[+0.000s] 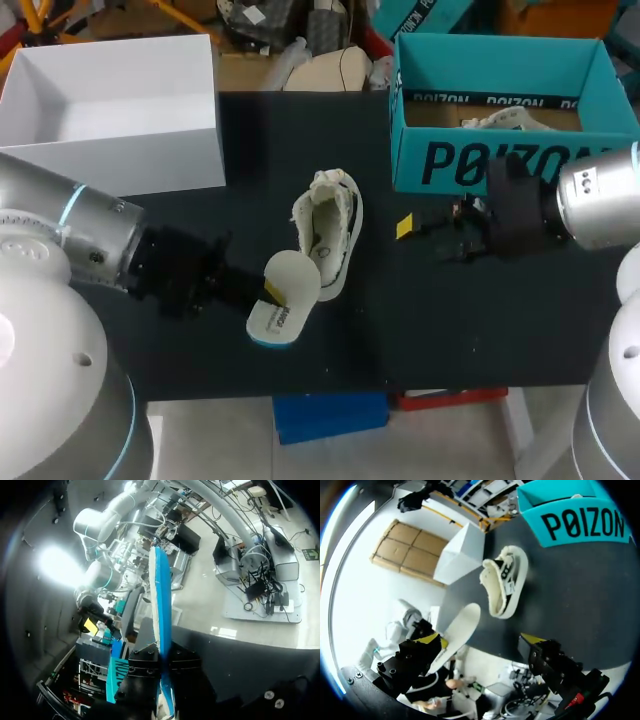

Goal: Take the shoe out of the shoebox, open the shoe tongue, remove and reinsert the insole, then place the shoe into the shoebox

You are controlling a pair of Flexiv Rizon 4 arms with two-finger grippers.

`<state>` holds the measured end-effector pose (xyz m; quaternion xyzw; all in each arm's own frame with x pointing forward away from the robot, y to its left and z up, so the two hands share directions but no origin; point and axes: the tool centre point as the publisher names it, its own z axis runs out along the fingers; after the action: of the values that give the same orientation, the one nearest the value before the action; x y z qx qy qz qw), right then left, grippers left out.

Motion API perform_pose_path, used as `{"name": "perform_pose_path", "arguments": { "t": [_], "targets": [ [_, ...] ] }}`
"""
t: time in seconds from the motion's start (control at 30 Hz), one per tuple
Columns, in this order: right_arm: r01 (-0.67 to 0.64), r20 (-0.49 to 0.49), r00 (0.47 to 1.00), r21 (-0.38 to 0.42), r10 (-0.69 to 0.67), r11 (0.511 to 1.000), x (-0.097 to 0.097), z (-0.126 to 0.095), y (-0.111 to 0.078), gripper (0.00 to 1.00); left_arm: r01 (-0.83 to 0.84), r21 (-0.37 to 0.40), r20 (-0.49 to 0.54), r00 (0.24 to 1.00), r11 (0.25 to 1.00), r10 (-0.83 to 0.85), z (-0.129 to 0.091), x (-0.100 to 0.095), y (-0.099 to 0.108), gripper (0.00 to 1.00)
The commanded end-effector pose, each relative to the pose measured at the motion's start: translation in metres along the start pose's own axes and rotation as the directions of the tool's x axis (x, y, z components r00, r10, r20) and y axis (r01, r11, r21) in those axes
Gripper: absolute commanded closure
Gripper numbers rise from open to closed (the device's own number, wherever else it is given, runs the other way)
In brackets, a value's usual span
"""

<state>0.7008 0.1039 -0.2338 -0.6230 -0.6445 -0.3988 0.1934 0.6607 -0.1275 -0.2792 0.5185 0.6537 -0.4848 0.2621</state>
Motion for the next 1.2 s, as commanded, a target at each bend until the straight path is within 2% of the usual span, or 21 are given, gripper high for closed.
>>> {"name": "perform_pose_path", "arguments": {
  "t": [0.03, 0.27, 0.53, 0.9, 1.2],
  "targets": [
    [-0.003, 0.016, 1.000, -0.004, 0.003, 1.000, 0.003, -0.029, -0.008, 0.00, 0.010, 0.034, -0.063, 0.998, 0.999, -0.008, 0.000, -0.002, 0.007, 1.00],
    [-0.003, 0.016, 1.000, -0.004, 0.003, 1.000, 0.003, -0.029, -0.008, 0.00, -0.042, 0.066, -0.184, 0.981, 0.997, 0.054, 0.009, -0.001, 0.026, 1.00],
    [-0.003, 0.016, 1.000, -0.004, 0.003, 1.000, 0.003, -0.029, -0.008, 0.00, -0.067, 0.095, -0.262, 0.961, 0.993, 0.090, 0.019, 0.002, 0.056, 1.00],
    [-0.003, 0.016, 1.000, -0.004, 0.003, 1.000, 0.003, -0.029, -0.008, 0.00, -0.062, 0.145, -0.306, 0.946, 0.987, 0.105, 0.034, 0.006, 0.094, 1.00],
    [-0.003, 0.016, 1.000, -0.004, 0.003, 1.000, 0.003, -0.029, -0.008, 0.00, -0.061, 0.156, -0.316, 0.943, 0.986, 0.108, 0.042, 0.006, 0.120, 1.00]
  ]
}}
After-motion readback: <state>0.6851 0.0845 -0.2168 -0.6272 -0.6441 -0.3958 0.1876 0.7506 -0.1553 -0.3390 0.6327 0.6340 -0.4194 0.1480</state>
